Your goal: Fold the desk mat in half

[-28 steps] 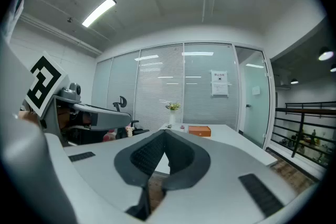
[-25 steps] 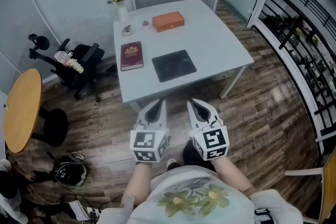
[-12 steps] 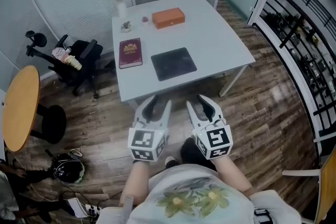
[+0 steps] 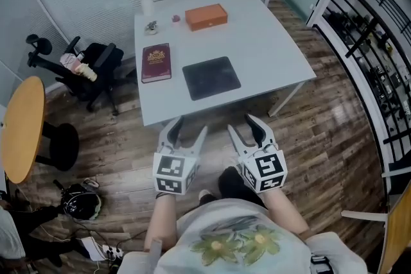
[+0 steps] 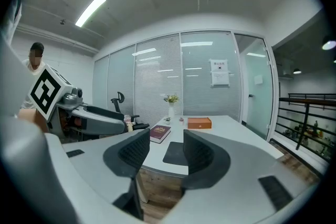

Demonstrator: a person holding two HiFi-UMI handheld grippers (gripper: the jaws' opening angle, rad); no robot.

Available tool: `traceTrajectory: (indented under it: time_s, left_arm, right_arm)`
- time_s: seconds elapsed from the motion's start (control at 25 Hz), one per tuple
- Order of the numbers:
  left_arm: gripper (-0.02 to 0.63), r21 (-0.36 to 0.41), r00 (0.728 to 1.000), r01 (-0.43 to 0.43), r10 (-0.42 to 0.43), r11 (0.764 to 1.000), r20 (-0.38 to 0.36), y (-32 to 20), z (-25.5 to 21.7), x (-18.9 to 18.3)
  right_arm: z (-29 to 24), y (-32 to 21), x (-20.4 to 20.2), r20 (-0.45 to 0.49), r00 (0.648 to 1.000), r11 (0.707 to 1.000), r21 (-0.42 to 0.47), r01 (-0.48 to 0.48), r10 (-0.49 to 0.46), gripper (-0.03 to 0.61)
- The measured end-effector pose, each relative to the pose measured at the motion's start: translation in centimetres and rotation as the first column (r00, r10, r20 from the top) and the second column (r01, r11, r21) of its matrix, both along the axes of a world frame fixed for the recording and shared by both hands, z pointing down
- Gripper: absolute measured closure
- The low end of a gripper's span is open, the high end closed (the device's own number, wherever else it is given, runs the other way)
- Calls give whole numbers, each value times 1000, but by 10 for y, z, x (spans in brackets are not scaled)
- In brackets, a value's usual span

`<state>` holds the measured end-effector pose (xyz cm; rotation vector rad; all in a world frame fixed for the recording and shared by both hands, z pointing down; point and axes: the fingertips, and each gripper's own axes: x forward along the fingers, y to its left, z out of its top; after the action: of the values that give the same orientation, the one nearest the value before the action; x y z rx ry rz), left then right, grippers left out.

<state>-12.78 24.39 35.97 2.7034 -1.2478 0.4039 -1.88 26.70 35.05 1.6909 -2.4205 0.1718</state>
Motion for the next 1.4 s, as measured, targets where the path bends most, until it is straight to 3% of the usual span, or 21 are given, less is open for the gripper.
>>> traceTrajectory:
  time_s: [0.48,0.76,1.04,1.4]
  left_arm:
    - [371,-104,992,45,-32,994,125,-68,48,16]
    - [371,-146,979,89,-59,985,196,-106,74,35]
    - [371,-206,957,144,-83,968,279,-133,112,50]
    - [371,-280,929,247,-144,928,340,-142,161,38]
  right_arm:
    - [33,-72,44,-81,993,993,-86,78,-85,385]
    - [68,-113,71,-143,973,973,-165,159,-183,385]
    - [111,-148,102,-304,900,941,-224,253,-314,385]
    - [157,-179,118,-405,802,890,-319,325,-438,387]
